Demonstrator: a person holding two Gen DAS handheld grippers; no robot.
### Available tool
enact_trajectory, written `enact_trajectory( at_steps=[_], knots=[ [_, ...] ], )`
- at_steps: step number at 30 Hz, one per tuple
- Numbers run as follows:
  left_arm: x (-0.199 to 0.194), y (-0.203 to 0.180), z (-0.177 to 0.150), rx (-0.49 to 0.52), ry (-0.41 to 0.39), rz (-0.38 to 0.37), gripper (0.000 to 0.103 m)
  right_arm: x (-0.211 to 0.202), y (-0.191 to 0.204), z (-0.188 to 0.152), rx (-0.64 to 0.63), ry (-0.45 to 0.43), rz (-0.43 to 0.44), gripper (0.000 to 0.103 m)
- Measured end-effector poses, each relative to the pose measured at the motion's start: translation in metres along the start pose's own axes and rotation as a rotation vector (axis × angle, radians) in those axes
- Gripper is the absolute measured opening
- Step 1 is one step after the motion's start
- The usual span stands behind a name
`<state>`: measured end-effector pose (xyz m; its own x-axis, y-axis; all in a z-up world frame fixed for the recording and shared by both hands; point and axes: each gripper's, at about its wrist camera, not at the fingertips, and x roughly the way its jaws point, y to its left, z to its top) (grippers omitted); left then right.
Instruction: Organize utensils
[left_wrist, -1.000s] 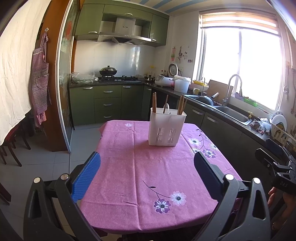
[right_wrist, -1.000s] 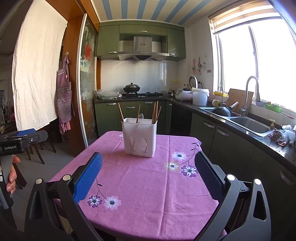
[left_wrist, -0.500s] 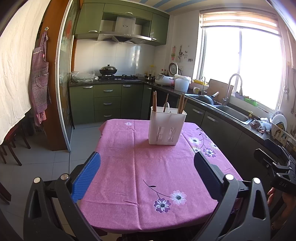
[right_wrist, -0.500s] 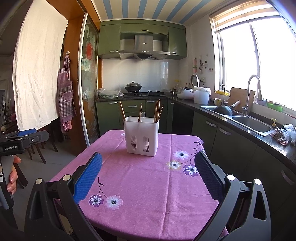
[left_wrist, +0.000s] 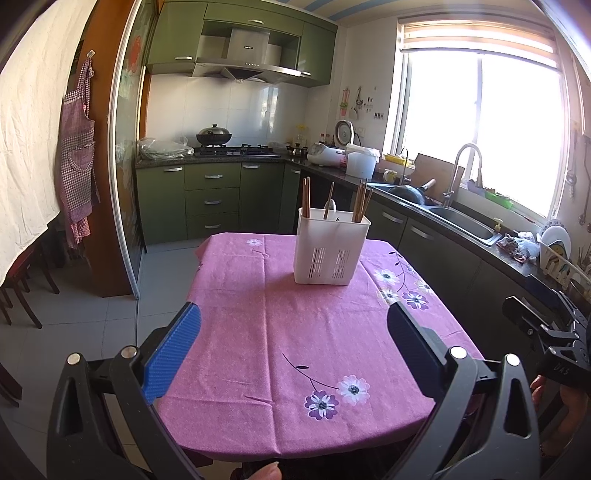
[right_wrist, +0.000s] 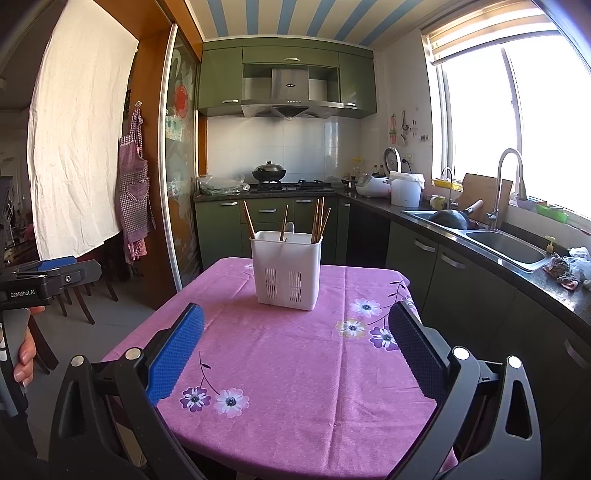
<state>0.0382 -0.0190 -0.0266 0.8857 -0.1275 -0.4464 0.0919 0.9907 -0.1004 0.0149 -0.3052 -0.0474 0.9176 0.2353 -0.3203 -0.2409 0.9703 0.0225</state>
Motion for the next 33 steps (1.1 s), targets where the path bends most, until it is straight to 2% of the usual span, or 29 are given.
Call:
enact_trajectory(
  at_steps=[33],
  knots=[
    [0.0013, -0.0011, -0.0016, 0.029, 0.019, 0.047, 0.096, 0.0093, 0.0015, -0.0075, -0.011, 0.026, 0.011, 0.098]
  ],
)
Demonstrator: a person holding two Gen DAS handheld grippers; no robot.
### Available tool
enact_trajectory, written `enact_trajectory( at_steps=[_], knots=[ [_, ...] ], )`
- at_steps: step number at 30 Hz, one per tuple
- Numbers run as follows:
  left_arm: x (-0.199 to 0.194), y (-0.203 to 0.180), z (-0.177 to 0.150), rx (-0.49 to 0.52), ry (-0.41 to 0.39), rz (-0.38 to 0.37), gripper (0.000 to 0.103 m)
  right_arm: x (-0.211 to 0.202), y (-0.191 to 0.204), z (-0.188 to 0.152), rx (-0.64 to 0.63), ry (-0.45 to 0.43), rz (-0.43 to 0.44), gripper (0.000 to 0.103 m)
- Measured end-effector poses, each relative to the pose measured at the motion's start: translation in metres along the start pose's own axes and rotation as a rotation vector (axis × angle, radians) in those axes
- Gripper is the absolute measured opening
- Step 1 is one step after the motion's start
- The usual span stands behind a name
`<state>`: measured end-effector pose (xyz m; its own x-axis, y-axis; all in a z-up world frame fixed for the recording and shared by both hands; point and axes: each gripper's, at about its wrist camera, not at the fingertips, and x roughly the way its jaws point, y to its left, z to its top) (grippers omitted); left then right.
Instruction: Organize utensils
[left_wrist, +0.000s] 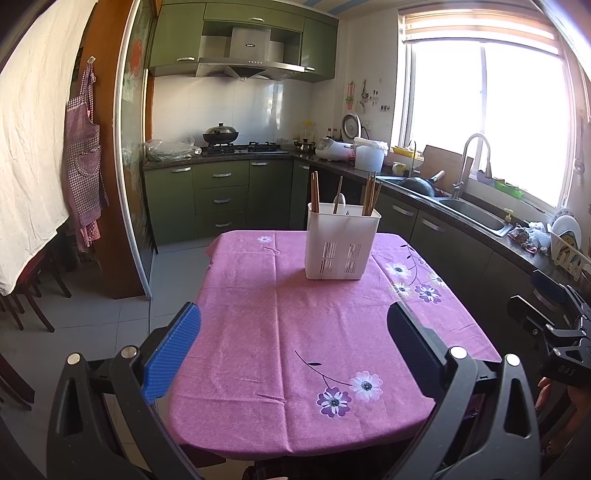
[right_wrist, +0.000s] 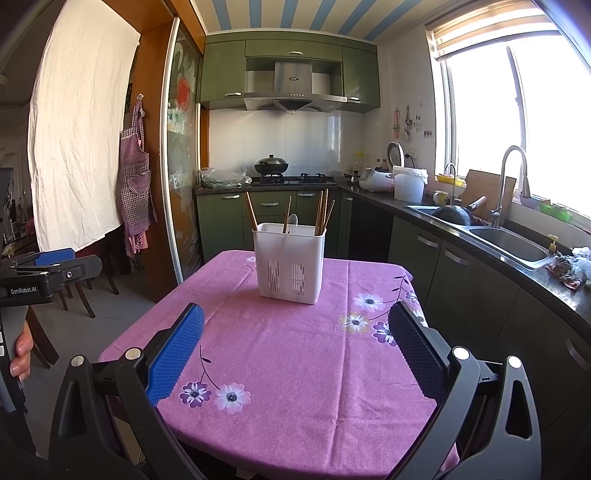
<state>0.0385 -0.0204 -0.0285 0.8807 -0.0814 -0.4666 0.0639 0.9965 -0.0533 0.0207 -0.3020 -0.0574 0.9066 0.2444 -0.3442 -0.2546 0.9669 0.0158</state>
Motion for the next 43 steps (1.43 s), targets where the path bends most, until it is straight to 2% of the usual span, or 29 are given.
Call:
enact_trajectory(
  at_steps=[13, 25, 29, 33, 39, 43],
  knots=[
    [0.004, 0.0, -0.001, 0.006, 0.018, -0.022, 0.096, 0.003, 0.0, 0.0, -0.004, 0.005, 0.003, 0.098],
    [0.004, -0.004, 0.001, 0.019, 0.001, -0.029, 0.096, 0.007, 0.0, -0.004, -0.009, 0.013, 0.008, 0.098],
    [0.004, -0.007, 0.001, 0.029, -0.023, -0.061, 0.096, 0.009, -0.001, -0.005, -0.009, 0.016, 0.011, 0.098],
    [0.009, -0.008, 0.001, 0.023, 0.005, -0.114, 0.096, 0.01, -0.002, -0.005, -0.01, 0.019, 0.014, 0.098],
    [0.03, -0.011, 0.0, 0.04, 0.04, -0.062, 0.096, 0.017, -0.006, -0.006, -0.003, 0.034, 0.005, 0.098],
    [0.053, 0.001, -0.004, 0.011, 0.068, -0.018, 0.096, 0.033, -0.014, -0.008, 0.0, 0.062, -0.016, 0.098]
  ],
)
